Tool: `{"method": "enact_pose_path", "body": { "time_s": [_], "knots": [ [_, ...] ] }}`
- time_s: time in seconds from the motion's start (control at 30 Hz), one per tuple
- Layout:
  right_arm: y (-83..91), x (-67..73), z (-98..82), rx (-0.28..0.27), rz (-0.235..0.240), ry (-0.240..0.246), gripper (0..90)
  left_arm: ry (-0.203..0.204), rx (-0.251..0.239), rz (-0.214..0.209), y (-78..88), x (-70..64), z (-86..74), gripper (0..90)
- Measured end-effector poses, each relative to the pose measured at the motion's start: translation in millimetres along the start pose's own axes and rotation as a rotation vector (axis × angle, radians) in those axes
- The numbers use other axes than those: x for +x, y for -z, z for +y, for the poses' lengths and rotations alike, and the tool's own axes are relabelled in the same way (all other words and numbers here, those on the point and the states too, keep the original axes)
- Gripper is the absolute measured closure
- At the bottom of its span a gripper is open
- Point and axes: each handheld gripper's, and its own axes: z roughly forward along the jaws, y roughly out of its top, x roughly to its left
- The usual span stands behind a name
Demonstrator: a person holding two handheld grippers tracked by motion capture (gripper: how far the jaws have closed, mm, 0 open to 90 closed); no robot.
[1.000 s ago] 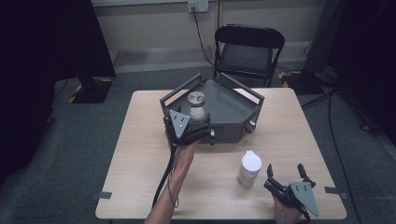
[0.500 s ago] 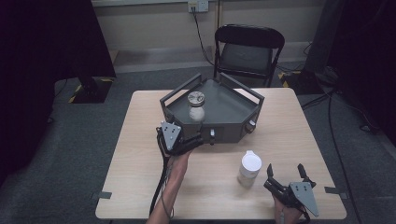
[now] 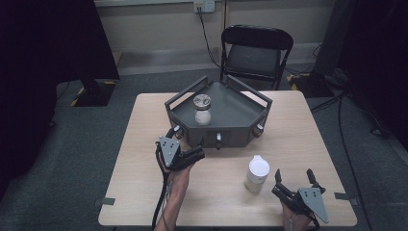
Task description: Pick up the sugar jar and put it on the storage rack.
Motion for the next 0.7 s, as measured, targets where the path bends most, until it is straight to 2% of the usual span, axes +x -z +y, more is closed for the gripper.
{"method": "enact_pose_path", "body": {
  "time_s": [0.13, 0.27, 0.37, 0.53, 0.6, 0.7],
  "knots": [
    [0.0, 0.5, 0.0, 0.000, -0.002, 0.000, 1.3, 0.002, 0.000, 0.010, 9.3, 3.7, -3.2, 0.0],
    [0.1, -0.1, 0.0, 0.000, 0.000, 0.000, 1.3, 0.008, -0.009, 0.053, 22.8, 1.5, -15.6, 0.1],
    [0.2, -0.3, 0.0, 0.000, 0.002, 0.000, 1.3, -0.002, -0.015, 0.075, 32.4, 0.2, -26.7, 0.2],
    [0.2, -0.2, 0.0, 0.000, 0.002, 0.000, 1.3, -0.008, -0.012, 0.106, 40.5, 0.3, -40.6, 0.1],
    [0.2, -0.1, 0.0, 0.000, 0.001, 0.000, 1.3, -0.027, -0.017, 0.117, 42.4, -1.2, -46.5, 0.1],
    [0.2, -0.2, 0.0, 0.000, 0.001, 0.000, 1.3, -0.022, -0.007, 0.125, 44.3, -3.1, -53.9, 0.2]
  ]
}}
